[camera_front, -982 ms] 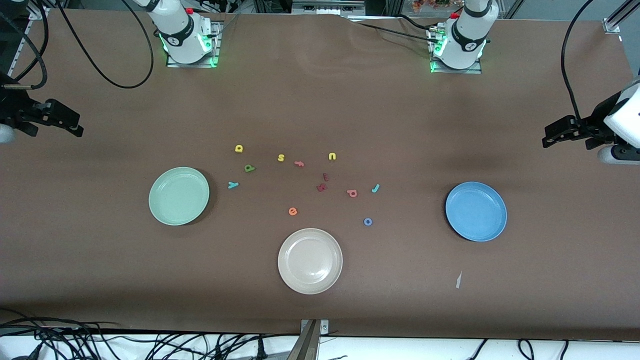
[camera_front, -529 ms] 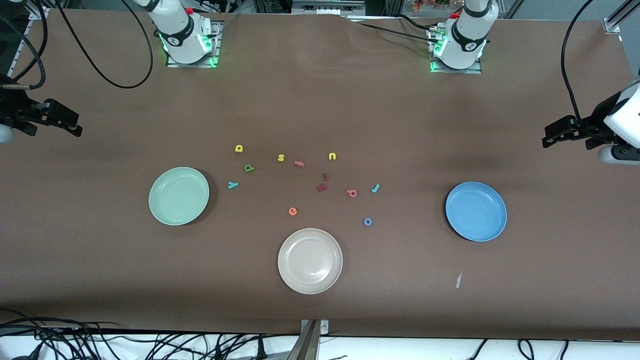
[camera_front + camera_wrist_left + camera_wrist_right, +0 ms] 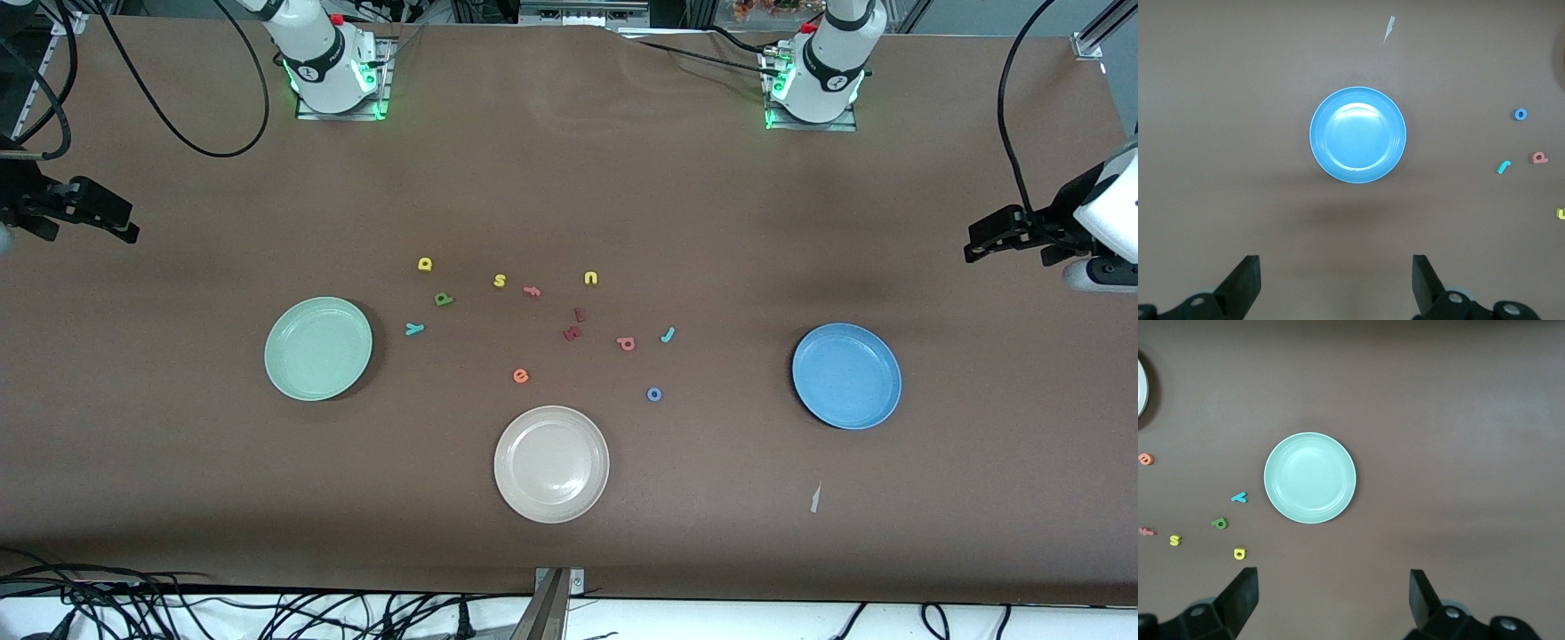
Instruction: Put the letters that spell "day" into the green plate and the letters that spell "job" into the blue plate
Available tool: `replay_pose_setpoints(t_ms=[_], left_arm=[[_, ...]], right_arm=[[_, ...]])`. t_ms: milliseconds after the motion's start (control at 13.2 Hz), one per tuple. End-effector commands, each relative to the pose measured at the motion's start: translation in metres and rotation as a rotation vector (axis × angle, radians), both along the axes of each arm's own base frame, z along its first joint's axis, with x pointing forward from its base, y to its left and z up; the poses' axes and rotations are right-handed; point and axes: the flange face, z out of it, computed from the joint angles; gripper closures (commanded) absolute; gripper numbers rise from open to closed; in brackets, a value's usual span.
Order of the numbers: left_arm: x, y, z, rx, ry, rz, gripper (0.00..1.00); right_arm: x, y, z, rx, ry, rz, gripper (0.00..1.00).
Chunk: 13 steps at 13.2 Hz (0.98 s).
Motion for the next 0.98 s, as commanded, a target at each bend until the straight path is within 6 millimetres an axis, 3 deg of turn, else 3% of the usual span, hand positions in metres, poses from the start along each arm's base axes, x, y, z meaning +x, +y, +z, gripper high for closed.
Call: replay_pose_setpoints(t_ms=[0, 227, 453, 680, 755, 906], left_arm=[[-0.002, 0.001, 0.008, -0.017, -0.011, -0.016, 0.00], [-0.002, 0.001, 0.008, -0.017, -0.011, -0.016, 0.00], [-0.002, 0.001, 0.008, -0.017, -0.011, -0.016, 0.00], [-0.002, 0.001, 0.008, -0.018, -0.011, -0.016, 0.00], [-0.002, 0.001, 0.008, -0.018, -0.011, -0.016, 0.00], [-0.002, 0.001, 0.008, -0.020, -0.011, -0.016, 0.00]], right_arm=[[0.001, -0.004, 0.004, 0.014, 0.004, -0.018, 0.00], [0.003, -0.003, -0.005, 0.014, 0.021, -0.011, 0.00], [0.012, -0.002, -0.028, 0.006, 0.064, 0.003, 0.00], [-0.009, -0.012, -0.007, 0.012, 0.035, -0.012, 0.00], [-0.010, -0.026, 0.001, 0.018, 0.037, -0.044, 0.00], [-0.008, -0.032, 0.003, 0.025, 0.049, -0.057, 0.00]])
